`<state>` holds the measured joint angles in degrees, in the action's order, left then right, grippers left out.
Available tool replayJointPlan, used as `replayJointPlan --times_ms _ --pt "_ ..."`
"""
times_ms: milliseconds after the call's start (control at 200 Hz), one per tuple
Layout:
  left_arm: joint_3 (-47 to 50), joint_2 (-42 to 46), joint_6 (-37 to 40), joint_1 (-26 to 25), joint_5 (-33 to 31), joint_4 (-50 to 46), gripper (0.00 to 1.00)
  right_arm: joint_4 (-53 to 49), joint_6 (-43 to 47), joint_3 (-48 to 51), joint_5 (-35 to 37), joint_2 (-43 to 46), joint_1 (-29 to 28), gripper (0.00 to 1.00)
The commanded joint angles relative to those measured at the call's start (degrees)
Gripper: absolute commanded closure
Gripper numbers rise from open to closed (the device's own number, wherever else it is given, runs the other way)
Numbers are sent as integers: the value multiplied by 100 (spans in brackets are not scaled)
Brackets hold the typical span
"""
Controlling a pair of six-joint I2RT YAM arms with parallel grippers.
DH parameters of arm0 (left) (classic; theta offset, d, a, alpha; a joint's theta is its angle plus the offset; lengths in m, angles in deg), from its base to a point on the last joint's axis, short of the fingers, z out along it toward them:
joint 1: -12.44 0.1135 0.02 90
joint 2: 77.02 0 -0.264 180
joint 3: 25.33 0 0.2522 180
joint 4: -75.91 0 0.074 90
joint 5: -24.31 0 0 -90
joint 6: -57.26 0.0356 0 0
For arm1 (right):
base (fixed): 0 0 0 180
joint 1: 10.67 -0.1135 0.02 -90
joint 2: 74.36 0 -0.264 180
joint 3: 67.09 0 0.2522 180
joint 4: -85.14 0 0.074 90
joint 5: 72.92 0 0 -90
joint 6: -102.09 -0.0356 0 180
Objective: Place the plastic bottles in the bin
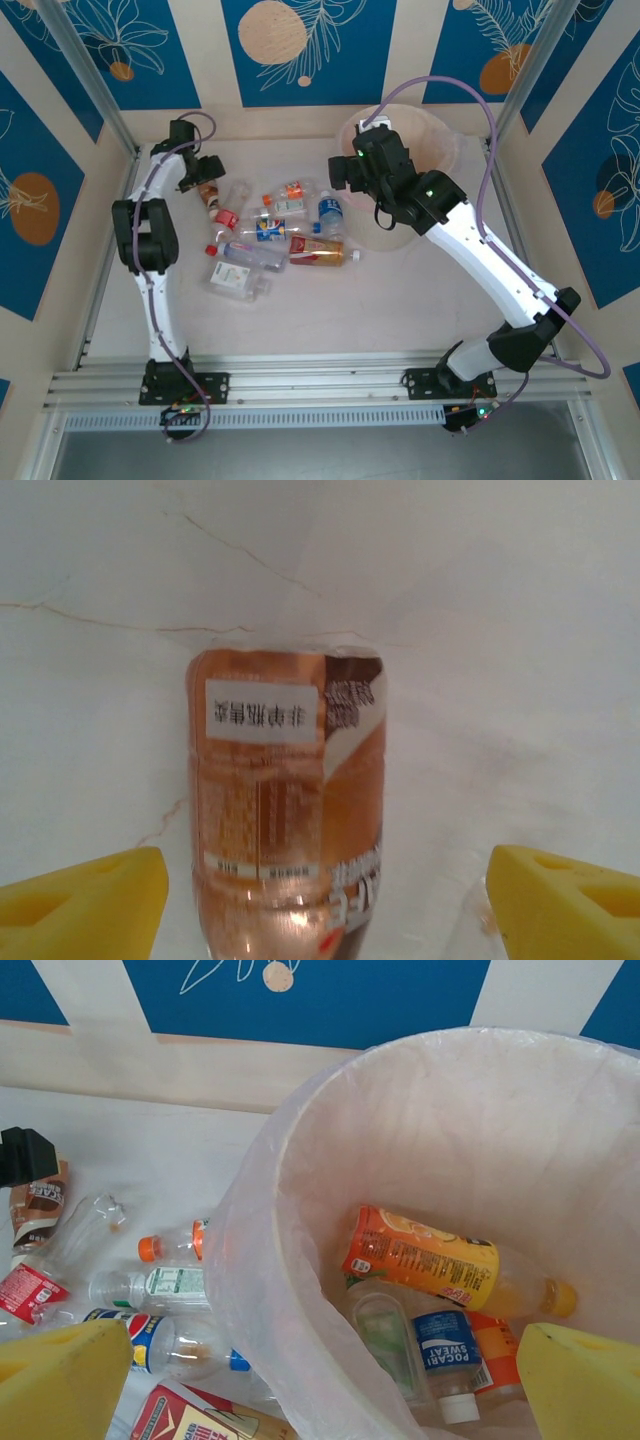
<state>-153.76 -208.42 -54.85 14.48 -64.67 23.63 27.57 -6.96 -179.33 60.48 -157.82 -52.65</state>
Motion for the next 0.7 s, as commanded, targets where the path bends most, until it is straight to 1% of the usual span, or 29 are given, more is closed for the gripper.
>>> replayJointPlan --times_ms 0,180,310,430,530,635,695 --pt "-442 -334 -126 119 -80 -378 18 93 -117 65 251 126 -43 1" --pt "-846 -765 -186 129 -213 -619 20 109 -134 103 327 155 -65 1" --pt "-1019 -995 -206 135 -185 -731 23 136 -138 135 309 149 -82 1" --pt "-1031 -1114 -215 140 -172 -718 28 129 -109 134 325 137 -82 1" --pt "-1048 -1181 -230 159 -163 -718 35 127 -100 139 344 163 -82 1" --pt "-1057 -1143 -233 181 -146 -691 46 172 -66 183 360 190 -83 1" --pt "-1057 -1054 -224 189 -150 -668 48 181 -73 212 364 198 -83 1"
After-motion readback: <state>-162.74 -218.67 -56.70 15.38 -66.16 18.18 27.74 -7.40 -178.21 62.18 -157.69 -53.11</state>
